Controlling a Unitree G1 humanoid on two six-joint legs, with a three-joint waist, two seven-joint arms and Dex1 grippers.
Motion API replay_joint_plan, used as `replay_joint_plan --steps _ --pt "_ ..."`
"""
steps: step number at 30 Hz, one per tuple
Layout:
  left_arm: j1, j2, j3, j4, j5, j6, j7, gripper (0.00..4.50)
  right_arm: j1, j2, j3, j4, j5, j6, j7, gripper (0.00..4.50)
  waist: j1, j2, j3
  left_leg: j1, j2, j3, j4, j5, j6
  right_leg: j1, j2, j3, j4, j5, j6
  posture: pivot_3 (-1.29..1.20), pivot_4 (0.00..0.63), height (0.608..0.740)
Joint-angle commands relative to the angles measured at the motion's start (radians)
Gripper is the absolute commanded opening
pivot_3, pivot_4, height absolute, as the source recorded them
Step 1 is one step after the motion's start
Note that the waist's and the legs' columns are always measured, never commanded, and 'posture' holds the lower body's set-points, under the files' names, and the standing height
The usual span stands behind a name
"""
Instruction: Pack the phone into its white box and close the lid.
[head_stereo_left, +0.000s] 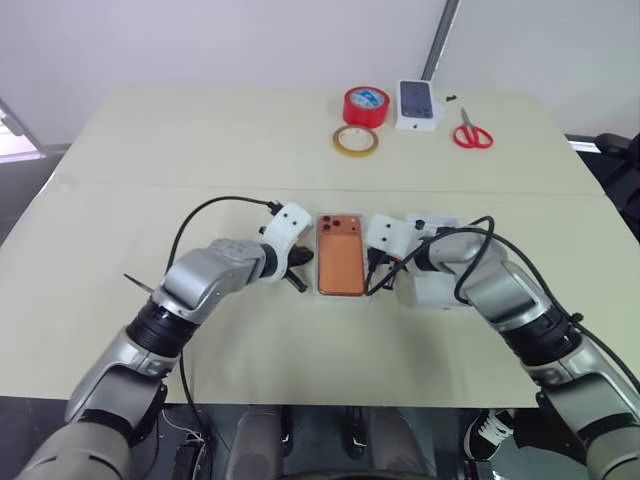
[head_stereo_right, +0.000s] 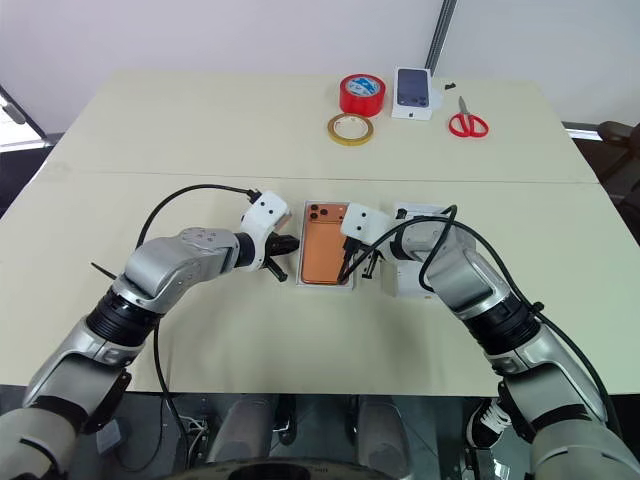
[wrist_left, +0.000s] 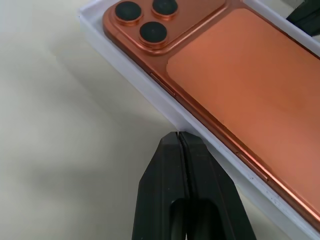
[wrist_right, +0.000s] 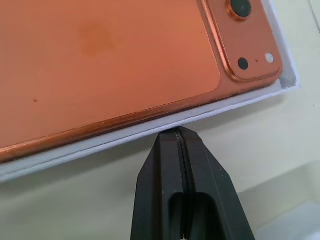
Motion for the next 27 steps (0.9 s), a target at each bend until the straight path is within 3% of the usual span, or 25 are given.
replay_joint_plan --steps 1,14,27 --pt "-0.028 -0.082 -0.056 -0.011 0.024 -0.003 -0.079 0.05 0.014 -0.032 -0.029 -0.095 0.014 0.008 0.034 0.00 0.004 0.000 0.000 0.000 0.000 0.000 0.000 0.000 0.000 0.000 0.000 0.000 0.000 0.000 0.000 0.00 0.150 0.740" --pt "-0.088 -0.334 -0.134 0.030 0.093 0.057 -0.227 0.05 0.231 -0.264 -0.197 -0.318 0.044 0.129 0.084 0.00 0.023 0.001 0.000 -0.006 0.000 0.000 0.009 -0.004 0.006 0.000 0.000 0.000 0.001 -0.001 0.001 0.00 0.150 0.740" --pt "-0.139 -0.413 -0.039 0.180 0.172 0.033 -0.229 0.05 0.335 -0.291 -0.246 -0.341 0.040 0.146 0.074 0.00 0.022 0.001 0.000 -0.006 -0.001 -0.001 0.013 -0.005 0.008 0.001 0.000 0.000 0.001 -0.001 0.001 0.00 0.150 0.740"
